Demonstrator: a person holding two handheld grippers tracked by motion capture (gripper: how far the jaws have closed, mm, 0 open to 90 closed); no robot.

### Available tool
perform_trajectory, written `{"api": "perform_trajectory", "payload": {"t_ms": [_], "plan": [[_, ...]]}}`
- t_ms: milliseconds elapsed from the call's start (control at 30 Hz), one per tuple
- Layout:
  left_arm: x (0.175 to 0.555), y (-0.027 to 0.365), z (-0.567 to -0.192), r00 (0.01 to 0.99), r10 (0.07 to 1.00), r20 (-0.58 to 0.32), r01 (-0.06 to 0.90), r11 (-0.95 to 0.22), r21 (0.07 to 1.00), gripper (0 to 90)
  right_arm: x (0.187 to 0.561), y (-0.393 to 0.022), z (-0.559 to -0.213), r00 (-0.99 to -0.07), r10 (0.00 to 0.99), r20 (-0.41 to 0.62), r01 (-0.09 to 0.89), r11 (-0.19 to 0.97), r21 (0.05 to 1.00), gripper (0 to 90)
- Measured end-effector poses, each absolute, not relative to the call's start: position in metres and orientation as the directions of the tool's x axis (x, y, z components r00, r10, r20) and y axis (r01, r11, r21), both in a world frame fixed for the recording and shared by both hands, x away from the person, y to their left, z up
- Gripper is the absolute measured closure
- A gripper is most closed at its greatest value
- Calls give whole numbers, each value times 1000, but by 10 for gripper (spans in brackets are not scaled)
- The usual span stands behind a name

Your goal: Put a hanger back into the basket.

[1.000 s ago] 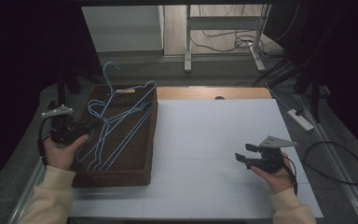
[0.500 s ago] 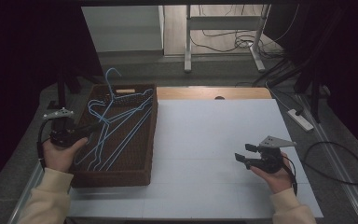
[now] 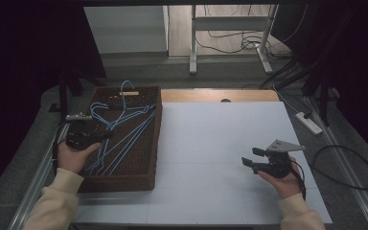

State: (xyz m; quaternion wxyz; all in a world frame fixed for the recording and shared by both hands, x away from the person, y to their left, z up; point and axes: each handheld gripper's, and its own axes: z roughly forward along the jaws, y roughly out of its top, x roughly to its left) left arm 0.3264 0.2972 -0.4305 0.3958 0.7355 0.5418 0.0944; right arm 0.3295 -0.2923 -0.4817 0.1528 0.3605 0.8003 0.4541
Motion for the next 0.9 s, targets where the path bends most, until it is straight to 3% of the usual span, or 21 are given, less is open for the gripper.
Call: {"api": "perform_trajectory", "payload": {"t_ms": [467, 900], "plan": [[344, 303, -450, 340, 907, -251, 849, -181, 497, 864, 330, -291, -483, -695, 714, 83, 441, 333, 833, 357], [356, 308, -467, 302, 929, -215, 897, -200, 394, 843, 330, -291, -483, -694, 715, 81, 440, 333, 834, 356]]}}
